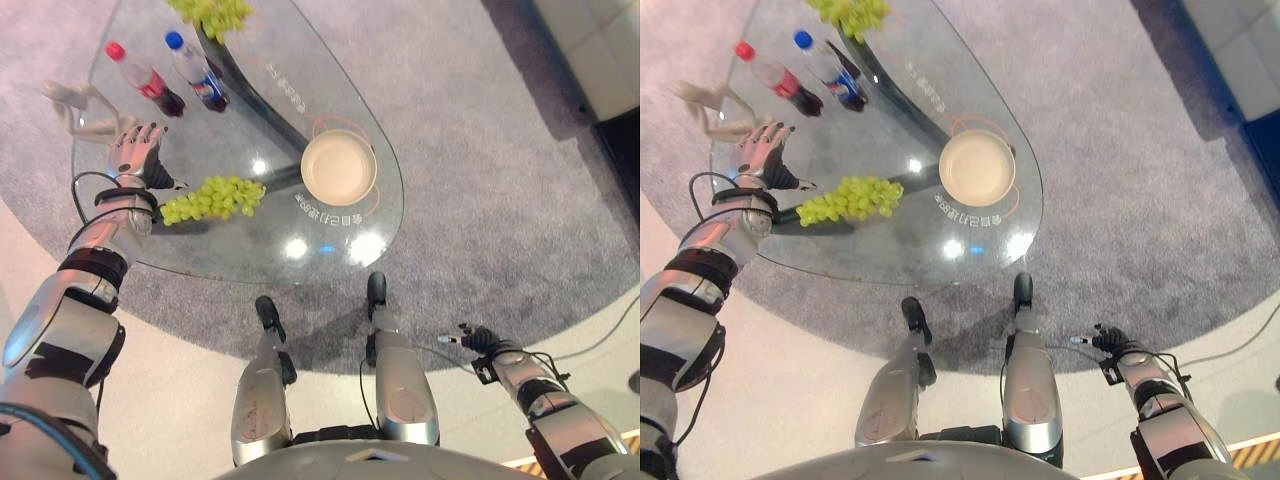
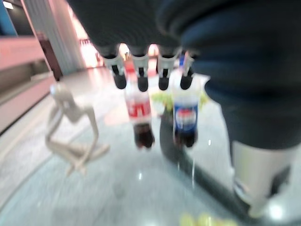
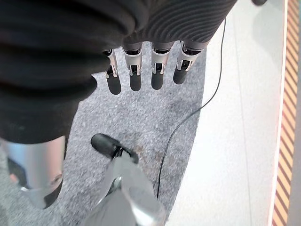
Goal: Pick up fruits into the plate
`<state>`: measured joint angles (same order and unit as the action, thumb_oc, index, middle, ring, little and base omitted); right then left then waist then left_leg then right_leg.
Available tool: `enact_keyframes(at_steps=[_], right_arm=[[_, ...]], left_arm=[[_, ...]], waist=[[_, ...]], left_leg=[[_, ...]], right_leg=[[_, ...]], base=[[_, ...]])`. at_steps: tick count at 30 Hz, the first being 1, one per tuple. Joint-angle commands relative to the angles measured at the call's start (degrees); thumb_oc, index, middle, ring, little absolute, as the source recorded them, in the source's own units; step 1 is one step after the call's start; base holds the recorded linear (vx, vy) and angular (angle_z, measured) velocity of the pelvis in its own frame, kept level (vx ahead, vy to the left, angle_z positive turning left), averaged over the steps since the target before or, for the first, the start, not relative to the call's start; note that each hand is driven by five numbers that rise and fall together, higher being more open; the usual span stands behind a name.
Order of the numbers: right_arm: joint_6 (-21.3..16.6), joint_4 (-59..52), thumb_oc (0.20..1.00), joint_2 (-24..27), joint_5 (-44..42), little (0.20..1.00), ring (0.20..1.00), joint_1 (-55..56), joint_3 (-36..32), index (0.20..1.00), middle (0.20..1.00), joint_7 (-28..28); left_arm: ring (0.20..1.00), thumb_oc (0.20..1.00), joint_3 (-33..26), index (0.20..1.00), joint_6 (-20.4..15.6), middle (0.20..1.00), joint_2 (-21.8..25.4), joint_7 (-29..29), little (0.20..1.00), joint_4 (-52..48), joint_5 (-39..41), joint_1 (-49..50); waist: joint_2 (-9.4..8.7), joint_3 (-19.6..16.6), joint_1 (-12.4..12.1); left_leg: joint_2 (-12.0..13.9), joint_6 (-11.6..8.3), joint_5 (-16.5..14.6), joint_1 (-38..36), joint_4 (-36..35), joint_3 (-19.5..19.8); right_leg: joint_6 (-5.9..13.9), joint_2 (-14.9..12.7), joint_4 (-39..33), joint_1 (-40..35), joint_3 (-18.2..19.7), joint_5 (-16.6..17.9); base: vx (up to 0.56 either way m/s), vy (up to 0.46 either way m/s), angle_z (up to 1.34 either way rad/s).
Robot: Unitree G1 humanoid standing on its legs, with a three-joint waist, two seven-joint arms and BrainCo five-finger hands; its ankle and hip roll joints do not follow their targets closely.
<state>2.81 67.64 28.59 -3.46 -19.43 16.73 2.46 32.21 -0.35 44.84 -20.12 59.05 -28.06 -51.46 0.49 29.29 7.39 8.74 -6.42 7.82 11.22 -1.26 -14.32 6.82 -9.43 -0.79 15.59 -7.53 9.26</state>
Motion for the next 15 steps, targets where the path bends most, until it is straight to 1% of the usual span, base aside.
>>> enact_keyframes(at_steps=[1, 3, 5, 8, 10, 13, 15], right_arm=[[-0.2, 0.0, 1.000, 2.8, -2.6, 1.000, 1.000, 0.9, 1.8, 1.000, 1.000, -1.4], [-0.3, -0.1, 1.000, 3.0, -2.5, 1.000, 1.000, 0.6, 1.8, 1.000, 1.000, -1.4], [-0.2, -0.5, 1.000, 2.9, -3.4, 1.000, 1.000, 0.7, 1.9, 1.000, 1.000, -1.8], [-0.5, -0.7, 1.000, 2.3, -4.1, 1.000, 1.000, 1.4, 2.1, 1.000, 1.000, -2.6], [-0.4, -0.6, 1.000, 2.2, -4.8, 1.000, 1.000, 1.6, 2.1, 1.000, 1.000, -3.1], [-1.0, -0.5, 1.000, 2.6, -5.2, 1.000, 1.000, 1.7, 2.0, 1.000, 1.000, -3.4], [-1.5, -1.0, 1.000, 2.6, -5.4, 1.000, 1.000, 1.8, 2.1, 1.000, 1.000, -3.8]], left_arm=[[1.000, 1.000, 0.9, 1.000, 2.1, 1.000, 3.5, -1.2, 1.000, 4.7, 1.9, -3.7], [1.000, 1.000, 1.1, 1.000, 2.6, 1.000, 3.4, -1.1, 1.000, 5.7, 2.8, -4.6], [1.000, 1.000, 0.7, 1.000, 3.2, 1.000, 3.2, -1.2, 1.000, 6.9, 3.4, -5.4], [1.000, 1.000, 0.7, 1.000, 3.4, 1.000, 2.3, -3.0, 1.000, 8.9, 4.0, -5.8], [1.000, 1.000, 0.7, 1.000, 4.4, 1.000, 1.8, -3.0, 1.000, 9.3, 4.3, -6.2], [1.000, 1.000, 1.6, 1.000, 6.1, 1.000, 1.2, -1.0, 1.000, 11.4, 5.0, -7.3], [1.000, 1.000, 2.1, 1.000, 8.1, 1.000, 1.1, -0.5, 1.000, 12.5, 4.7, -7.4]], waist=[[-1.86, -0.6, 0.1], [-2.35, 0.0, 0.2], [-3.40, 0.5, 0.3], [-4.38, 0.5, 0.6], [-4.61, 0.5, 0.7], [-4.62, 0.5, 1.2], [-4.62, 0.5, 1.4]], left_leg=[[-3.3, 1.92, -6.6, 7.8, 9.6, 1.4], [-3.5, 2.01, -6.7, 9.2, 10.6, 1.6], [-3.7, 2.07, -6.8, 11.2, 11.5, 1.7], [-3.5, 2.01, -6.9, 13.9, 12.2, 1.7], [-3.5, 1.91, -6.8, 15.7, 12.9, 1.9], [-3.4, 1.82, -7.0, 18.5, 14.4, 2.2], [-3.4, 1.79, -7.2, 19.9, 15.1, 2.1]], right_leg=[[-0.18, 1.9, 10.1, 5.9, 0.8, -7.3], [-0.37, 2.1, 10.9, 7.3, 0.9, -7.4], [-0.53, 2.4, 11.7, 9.5, 0.9, -7.3], [-0.78, 3.1, 12.5, 12.1, 0.6, -7.5], [-0.91, 3.4, 13.0, 13.6, 0.5, -7.5], [-1.15, 3.3, 14.1, 16.2, 0.4, -7.6], [-1.27, 3.4, 14.4, 17.5, 0.4, -7.6]], base=[[-0.05, 0.015, -0.06], [-0.03, -0.013, -0.04], [-0.03, -0.042, -0.01], [-0.04, -0.044, 0.05], [-0.04, -0.021, 0.01], [-0.02, 0.013, 0.04], [0.00, 0.023, 0.04]])
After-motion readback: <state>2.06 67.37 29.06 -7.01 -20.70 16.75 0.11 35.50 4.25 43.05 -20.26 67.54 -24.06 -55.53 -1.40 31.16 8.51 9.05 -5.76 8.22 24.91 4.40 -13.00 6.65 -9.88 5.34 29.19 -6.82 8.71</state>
